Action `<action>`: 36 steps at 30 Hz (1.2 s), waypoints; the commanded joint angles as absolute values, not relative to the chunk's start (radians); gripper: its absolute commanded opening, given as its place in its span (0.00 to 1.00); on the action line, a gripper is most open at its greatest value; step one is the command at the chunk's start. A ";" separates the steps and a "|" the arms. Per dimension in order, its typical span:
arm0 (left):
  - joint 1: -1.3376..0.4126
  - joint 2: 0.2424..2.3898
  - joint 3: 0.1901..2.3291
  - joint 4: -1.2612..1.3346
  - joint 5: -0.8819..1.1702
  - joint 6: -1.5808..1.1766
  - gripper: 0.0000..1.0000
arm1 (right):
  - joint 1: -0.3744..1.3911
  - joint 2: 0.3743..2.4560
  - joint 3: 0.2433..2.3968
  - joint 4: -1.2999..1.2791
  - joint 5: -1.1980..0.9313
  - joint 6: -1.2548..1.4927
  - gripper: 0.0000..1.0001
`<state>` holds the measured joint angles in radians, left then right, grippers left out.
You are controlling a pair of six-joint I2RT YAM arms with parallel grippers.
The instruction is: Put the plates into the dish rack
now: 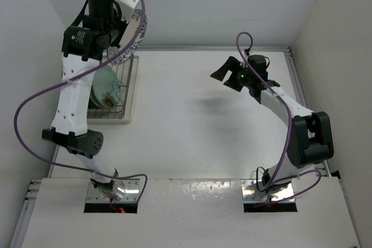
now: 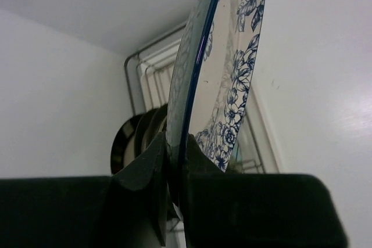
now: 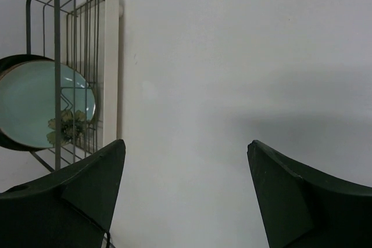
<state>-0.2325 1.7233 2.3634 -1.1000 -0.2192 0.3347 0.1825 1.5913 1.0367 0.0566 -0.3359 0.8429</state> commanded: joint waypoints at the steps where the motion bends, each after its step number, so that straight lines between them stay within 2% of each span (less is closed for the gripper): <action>1: -0.230 1.654 2.298 -1.126 -0.419 0.325 0.00 | 0.195 1.597 1.074 0.057 -0.316 0.833 0.86; 4: -0.189 1.628 2.176 -1.135 -0.444 0.302 0.00 | 0.193 1.608 1.065 0.061 -0.314 0.845 0.86; 10: -0.097 1.628 2.157 -1.088 -0.523 0.284 0.00 | 0.195 1.637 1.085 0.058 -0.337 0.844 0.86; 19: 0.017 1.647 2.036 -1.097 -0.227 0.235 0.00 | 0.175 1.628 1.085 0.035 -0.330 0.818 0.86; 27: 0.043 1.675 2.112 -1.124 -0.227 0.235 0.00 | 0.160 1.628 1.071 0.034 -0.322 0.822 0.86; 36: 0.063 1.635 1.856 -1.063 -0.333 0.202 0.00 | 0.158 1.635 1.085 0.037 -0.316 0.828 0.86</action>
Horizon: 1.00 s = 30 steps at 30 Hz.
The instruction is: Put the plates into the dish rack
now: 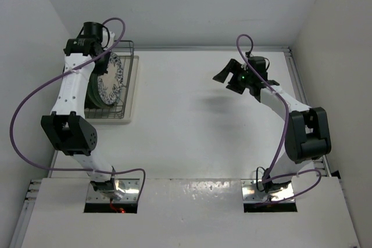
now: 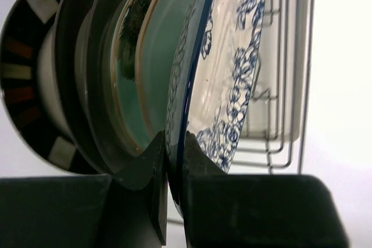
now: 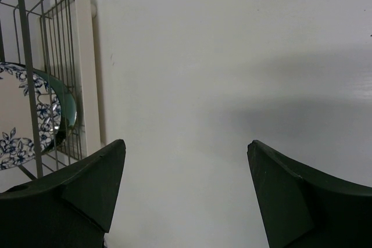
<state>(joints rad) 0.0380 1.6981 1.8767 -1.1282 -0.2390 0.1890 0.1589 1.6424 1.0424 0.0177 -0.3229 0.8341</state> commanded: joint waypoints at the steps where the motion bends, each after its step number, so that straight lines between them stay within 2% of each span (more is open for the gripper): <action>1: 0.063 1.626 1.844 -1.049 -0.333 0.189 0.00 | 0.158 1.635 1.085 0.035 -0.314 0.830 0.86; 9: 0.072 1.626 1.812 -1.061 -0.258 0.160 0.00 | 0.158 1.628 1.083 0.023 -0.305 0.833 0.86; 10: 0.072 1.626 1.812 -1.062 -0.247 0.160 0.09 | 0.158 1.629 1.081 0.021 -0.301 0.831 0.86; 14: 0.072 1.635 1.821 -1.110 -0.207 0.193 0.29 | 0.160 1.621 1.083 0.012 -0.296 0.821 0.86; 18: 0.072 1.657 1.870 -1.210 -0.167 0.236 0.31 | 0.158 1.618 1.088 0.008 -0.288 0.815 0.86; 25: 0.072 1.657 1.913 -1.210 -0.176 0.265 0.39 | 0.158 1.624 1.095 0.006 -0.290 0.819 0.86; 30: 0.093 1.579 2.033 -1.074 -0.221 0.253 0.43 | 0.147 1.614 1.092 0.005 -0.290 0.818 0.87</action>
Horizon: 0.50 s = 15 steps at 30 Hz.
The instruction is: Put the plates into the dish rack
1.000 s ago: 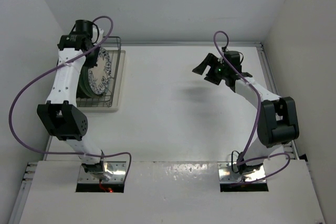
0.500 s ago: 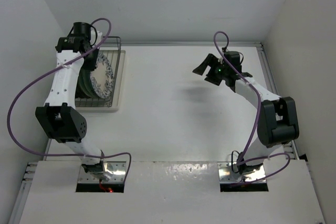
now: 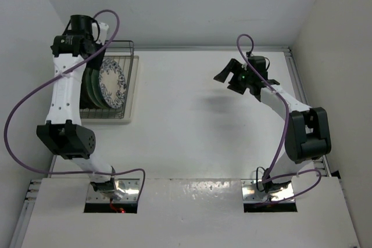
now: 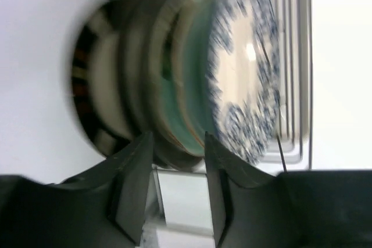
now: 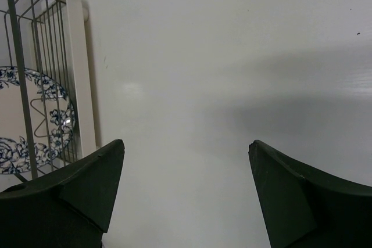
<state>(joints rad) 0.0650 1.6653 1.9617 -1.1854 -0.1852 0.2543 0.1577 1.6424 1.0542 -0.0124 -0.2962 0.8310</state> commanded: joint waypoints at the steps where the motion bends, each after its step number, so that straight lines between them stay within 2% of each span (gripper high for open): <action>1: 0.115 1.542 2.004 -1.018 -0.235 0.253 0.46 | 0.140 1.618 1.089 0.003 -0.294 0.824 0.88; 3: 0.139 1.440 1.913 -0.855 -0.277 0.230 0.49 | 0.112 1.605 1.066 0.003 -0.298 0.842 0.88; 5: 0.172 1.430 1.902 -0.833 -0.316 0.216 0.51 | 0.097 1.586 1.039 -0.024 -0.296 0.848 0.90; 8: 0.209 1.375 1.751 -0.790 -0.387 0.216 0.52 | 0.043 1.566 1.023 -0.049 -0.269 0.847 0.93; 9: 0.209 1.352 1.641 -0.790 -0.387 0.228 0.52 | 0.032 1.560 1.025 -0.057 -0.253 0.839 0.94; 13: 0.209 1.189 1.366 -0.790 -0.137 0.316 0.50 | 0.005 1.565 1.066 -0.148 -0.236 0.769 0.96; 15: 0.164 1.064 1.243 -0.781 -0.094 0.421 0.50 | 0.005 1.569 1.083 -0.208 -0.242 0.741 0.97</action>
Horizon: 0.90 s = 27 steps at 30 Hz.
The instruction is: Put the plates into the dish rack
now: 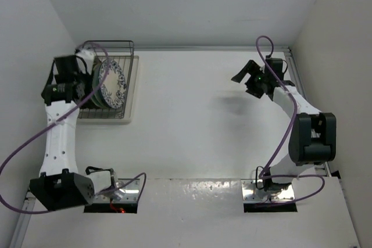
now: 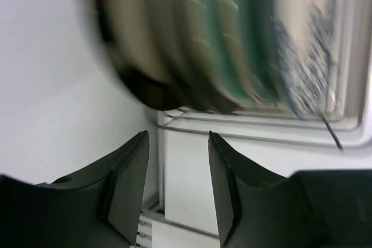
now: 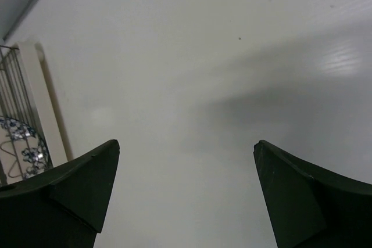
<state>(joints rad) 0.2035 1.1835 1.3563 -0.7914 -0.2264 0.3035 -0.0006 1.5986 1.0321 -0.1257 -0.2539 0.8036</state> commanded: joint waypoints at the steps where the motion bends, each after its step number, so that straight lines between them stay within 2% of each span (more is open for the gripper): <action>1: 0.155 1.013 1.112 -0.770 -0.075 0.457 0.50 | -0.027 1.571 1.103 -0.225 -0.239 0.724 1.00; 4: 0.144 0.826 0.868 -0.770 -0.096 0.572 0.51 | -0.029 1.531 1.082 -0.278 -0.194 0.700 1.00; 10: 0.144 0.443 0.504 -0.723 -0.121 0.782 0.67 | -0.031 1.342 0.855 -0.305 -0.138 0.661 1.00; 14: 0.144 0.260 0.309 -0.641 -0.173 0.853 0.78 | -0.031 1.145 0.704 -0.308 -0.115 0.683 1.00; 15: 0.144 0.235 0.279 -0.629 -0.173 0.862 0.78 | -0.028 1.047 0.678 -0.308 -0.112 0.684 1.00; 18: 0.144 0.193 0.227 -0.620 -0.144 0.844 0.79 | -0.031 0.904 0.527 -0.317 -0.066 0.683 1.00; 21: 0.144 0.228 0.215 -0.620 -0.074 0.809 0.80 | -0.026 0.801 0.479 -0.359 -0.012 0.683 1.00; 27: 0.144 0.313 0.206 -0.580 -0.044 0.784 0.80 | -0.026 0.744 0.442 -0.425 -0.002 0.693 1.00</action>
